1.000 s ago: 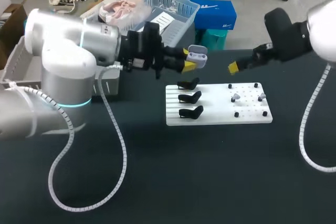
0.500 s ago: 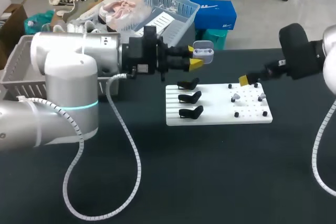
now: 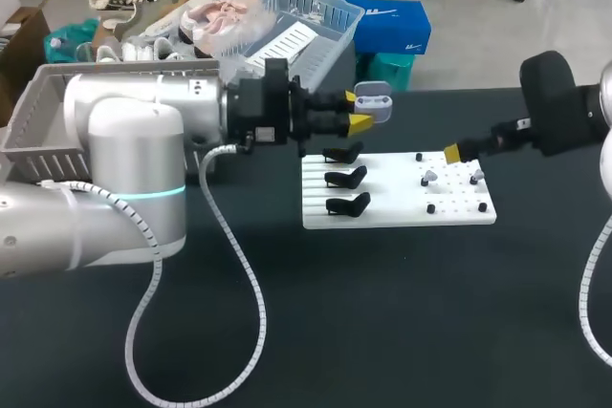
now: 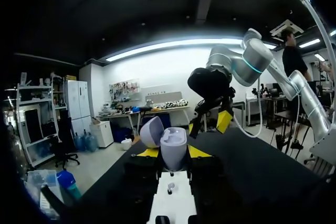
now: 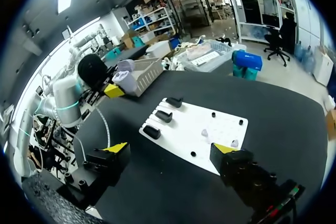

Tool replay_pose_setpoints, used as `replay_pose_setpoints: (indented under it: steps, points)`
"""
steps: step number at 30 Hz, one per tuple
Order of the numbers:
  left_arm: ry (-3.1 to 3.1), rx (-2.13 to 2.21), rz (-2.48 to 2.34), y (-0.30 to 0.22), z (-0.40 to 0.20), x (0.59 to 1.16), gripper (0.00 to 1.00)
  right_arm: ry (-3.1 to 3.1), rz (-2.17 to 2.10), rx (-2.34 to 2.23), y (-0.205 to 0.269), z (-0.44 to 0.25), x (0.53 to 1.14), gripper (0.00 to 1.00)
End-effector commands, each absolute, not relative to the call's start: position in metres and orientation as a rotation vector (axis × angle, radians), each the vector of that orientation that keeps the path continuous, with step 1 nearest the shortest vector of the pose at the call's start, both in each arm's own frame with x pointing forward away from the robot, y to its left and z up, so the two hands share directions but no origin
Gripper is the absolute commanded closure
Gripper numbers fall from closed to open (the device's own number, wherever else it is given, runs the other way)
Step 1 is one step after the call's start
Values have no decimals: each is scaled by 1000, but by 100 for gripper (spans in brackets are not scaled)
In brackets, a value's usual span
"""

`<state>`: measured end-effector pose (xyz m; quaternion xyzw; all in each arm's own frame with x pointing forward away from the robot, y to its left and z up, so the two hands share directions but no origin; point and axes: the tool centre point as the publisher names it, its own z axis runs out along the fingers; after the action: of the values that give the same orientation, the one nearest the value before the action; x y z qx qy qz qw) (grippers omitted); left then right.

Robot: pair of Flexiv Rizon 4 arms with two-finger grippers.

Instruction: Pick up each earbud case from the left stands, insert the matching earbuds, close the lid, and place the case in the box.

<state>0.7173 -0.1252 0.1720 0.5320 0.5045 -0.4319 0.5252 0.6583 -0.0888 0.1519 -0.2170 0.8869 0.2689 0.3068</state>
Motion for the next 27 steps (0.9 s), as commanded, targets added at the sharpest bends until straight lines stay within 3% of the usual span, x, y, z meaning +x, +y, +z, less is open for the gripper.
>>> replay_pose_setpoints:
  steps: [1, 27]
  points:
    - [1197, 1261, -1032, -126, 172, 718, 100, 2353, 683, -555, -87, 150, 656, 0]
    - [1210, 1283, -1005, -130, 150, 729, 100, 2368, 671, -502, -95, 151, 653, 0]
